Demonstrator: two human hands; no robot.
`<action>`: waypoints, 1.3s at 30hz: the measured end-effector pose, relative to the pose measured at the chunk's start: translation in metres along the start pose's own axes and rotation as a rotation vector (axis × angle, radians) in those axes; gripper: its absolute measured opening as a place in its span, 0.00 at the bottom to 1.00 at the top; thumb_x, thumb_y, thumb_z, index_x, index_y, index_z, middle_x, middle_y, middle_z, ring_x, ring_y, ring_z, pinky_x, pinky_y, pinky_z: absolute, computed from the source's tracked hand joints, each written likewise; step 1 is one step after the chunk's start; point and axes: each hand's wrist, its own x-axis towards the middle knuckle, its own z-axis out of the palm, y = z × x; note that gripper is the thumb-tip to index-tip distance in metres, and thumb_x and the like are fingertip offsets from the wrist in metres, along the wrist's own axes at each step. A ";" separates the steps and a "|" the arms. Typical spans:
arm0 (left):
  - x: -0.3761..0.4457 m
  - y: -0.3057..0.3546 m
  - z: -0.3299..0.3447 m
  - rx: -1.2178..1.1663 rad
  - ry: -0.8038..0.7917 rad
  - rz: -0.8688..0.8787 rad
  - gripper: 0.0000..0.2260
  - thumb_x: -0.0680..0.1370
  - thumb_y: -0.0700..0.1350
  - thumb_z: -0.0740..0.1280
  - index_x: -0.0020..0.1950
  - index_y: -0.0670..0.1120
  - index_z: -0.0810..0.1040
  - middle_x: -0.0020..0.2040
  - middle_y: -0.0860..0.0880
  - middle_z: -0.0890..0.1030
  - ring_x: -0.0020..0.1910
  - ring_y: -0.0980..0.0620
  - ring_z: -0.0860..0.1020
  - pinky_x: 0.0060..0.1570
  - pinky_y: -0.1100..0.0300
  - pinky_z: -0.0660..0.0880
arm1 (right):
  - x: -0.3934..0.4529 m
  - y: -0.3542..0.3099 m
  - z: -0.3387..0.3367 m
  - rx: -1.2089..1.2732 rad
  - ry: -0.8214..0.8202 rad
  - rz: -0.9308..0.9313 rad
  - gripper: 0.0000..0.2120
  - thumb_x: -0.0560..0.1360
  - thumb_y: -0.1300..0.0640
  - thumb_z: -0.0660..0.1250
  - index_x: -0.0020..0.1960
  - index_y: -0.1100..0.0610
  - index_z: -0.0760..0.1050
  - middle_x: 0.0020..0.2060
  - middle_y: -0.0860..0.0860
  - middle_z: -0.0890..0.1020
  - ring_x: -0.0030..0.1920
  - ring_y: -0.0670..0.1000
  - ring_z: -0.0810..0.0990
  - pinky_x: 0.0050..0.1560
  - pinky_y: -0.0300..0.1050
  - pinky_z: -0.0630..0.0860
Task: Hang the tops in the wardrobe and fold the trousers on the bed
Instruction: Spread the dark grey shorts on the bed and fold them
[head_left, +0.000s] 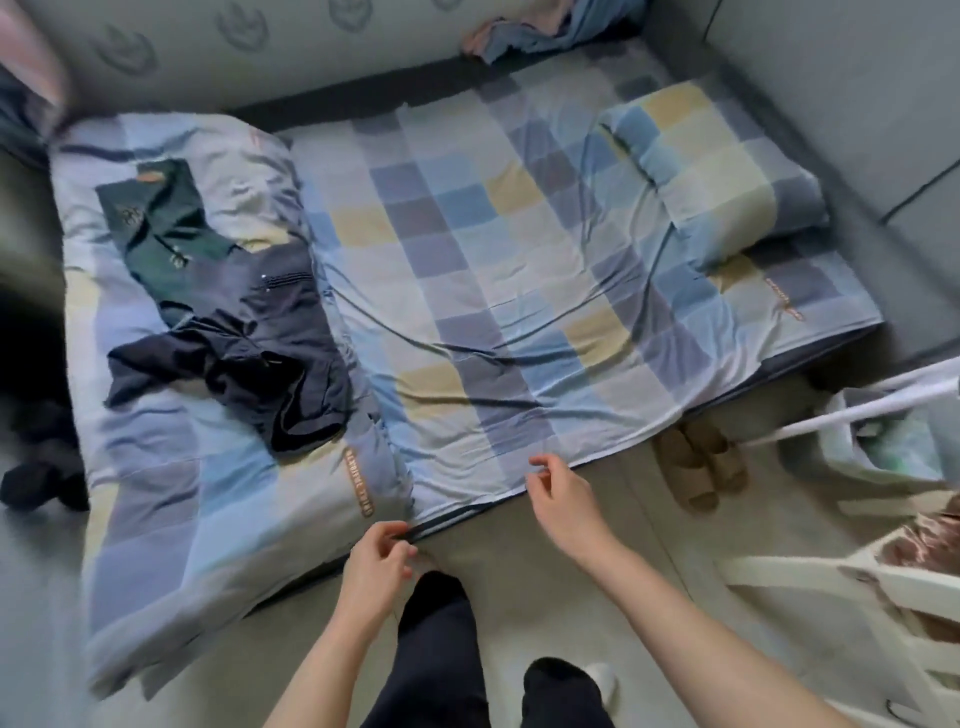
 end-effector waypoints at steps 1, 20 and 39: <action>0.014 0.001 -0.014 0.011 0.005 -0.003 0.10 0.78 0.36 0.63 0.55 0.47 0.77 0.45 0.47 0.83 0.38 0.49 0.81 0.42 0.58 0.77 | 0.010 -0.014 0.009 -0.018 -0.018 0.001 0.14 0.81 0.56 0.57 0.65 0.57 0.70 0.48 0.50 0.75 0.53 0.53 0.75 0.47 0.40 0.65; 0.353 -0.054 -0.153 0.983 0.126 -0.087 0.14 0.77 0.40 0.58 0.63 0.47 0.70 0.62 0.47 0.71 0.62 0.44 0.70 0.56 0.52 0.70 | 0.300 -0.121 0.271 -0.626 -0.546 -0.562 0.14 0.81 0.53 0.56 0.63 0.57 0.70 0.57 0.55 0.75 0.58 0.57 0.72 0.58 0.50 0.70; 0.503 -0.030 -0.277 1.889 0.445 0.101 0.11 0.80 0.43 0.58 0.57 0.47 0.77 0.51 0.48 0.82 0.62 0.41 0.66 0.70 0.43 0.49 | 0.401 -0.076 0.378 -1.305 -0.357 -1.328 0.03 0.63 0.57 0.70 0.36 0.54 0.78 0.30 0.49 0.76 0.35 0.53 0.74 0.33 0.44 0.65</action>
